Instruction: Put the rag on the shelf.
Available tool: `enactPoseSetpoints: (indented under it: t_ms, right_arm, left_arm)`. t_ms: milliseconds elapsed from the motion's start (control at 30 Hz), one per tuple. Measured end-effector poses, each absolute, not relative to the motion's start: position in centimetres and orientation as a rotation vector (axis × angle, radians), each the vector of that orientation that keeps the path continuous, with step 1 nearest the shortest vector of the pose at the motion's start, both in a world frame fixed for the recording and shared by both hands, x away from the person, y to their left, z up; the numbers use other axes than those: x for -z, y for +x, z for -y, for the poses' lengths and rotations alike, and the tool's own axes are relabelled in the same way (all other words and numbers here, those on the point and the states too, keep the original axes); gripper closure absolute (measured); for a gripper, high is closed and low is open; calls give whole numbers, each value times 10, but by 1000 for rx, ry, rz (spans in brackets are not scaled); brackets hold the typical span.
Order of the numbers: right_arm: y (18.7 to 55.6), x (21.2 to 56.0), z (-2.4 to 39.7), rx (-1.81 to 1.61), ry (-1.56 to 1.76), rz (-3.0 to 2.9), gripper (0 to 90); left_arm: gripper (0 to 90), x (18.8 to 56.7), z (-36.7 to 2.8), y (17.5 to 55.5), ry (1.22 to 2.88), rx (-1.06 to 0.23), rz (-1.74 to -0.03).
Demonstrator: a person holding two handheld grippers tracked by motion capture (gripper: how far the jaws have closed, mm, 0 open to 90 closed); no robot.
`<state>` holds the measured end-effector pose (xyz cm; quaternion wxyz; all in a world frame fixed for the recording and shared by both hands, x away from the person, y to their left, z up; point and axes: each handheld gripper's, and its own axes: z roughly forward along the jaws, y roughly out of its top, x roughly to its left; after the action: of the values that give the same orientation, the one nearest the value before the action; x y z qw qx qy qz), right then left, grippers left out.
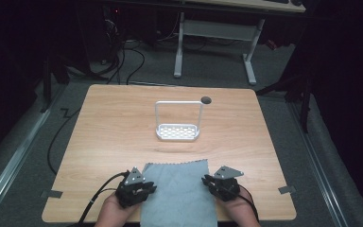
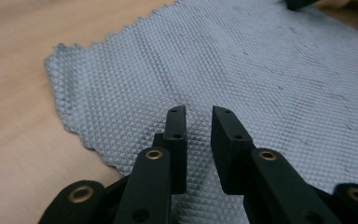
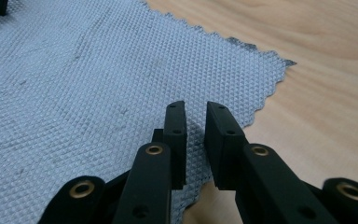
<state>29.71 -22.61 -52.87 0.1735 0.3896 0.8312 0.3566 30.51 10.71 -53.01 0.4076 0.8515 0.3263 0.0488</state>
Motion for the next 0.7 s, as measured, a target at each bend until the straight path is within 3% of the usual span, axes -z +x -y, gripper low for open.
enactPoseSetpoints:
  t_ms: [100, 133, 233, 433, 567, 633, 700]
  right_arm:
    - [289, 528, 227, -1029, 1090, -2382, 727]
    - [286, 527, 228, -1034, 1087, -2370, 721]
    - [283, 520, 238, -1106, 1102, -2280, 671]
    - [280, 524, 250, -1078, 1140, -2237, 640]
    - [276, 524, 257, -1100, 1190, -2201, 639]
    - [277, 521, 255, -1112, 1208, -2183, 604]
    - [279, 519, 253, -1116, 1207, -2180, 584]
  left_arm:
    - [764, 527, -113, 301, 2153, -126, -831]
    - [763, 526, -113, 303, 2085, -135, -892]
    - [695, 523, -127, 323, 2043, -260, -947]
    - [639, 527, -123, 340, 2026, -287, -1017]
    - [655, 531, -118, 345, 2068, -279, -1029]
    - [731, 530, -118, 347, 2076, -273, -1027]
    - [747, 531, -119, 349, 2060, -251, -1037]
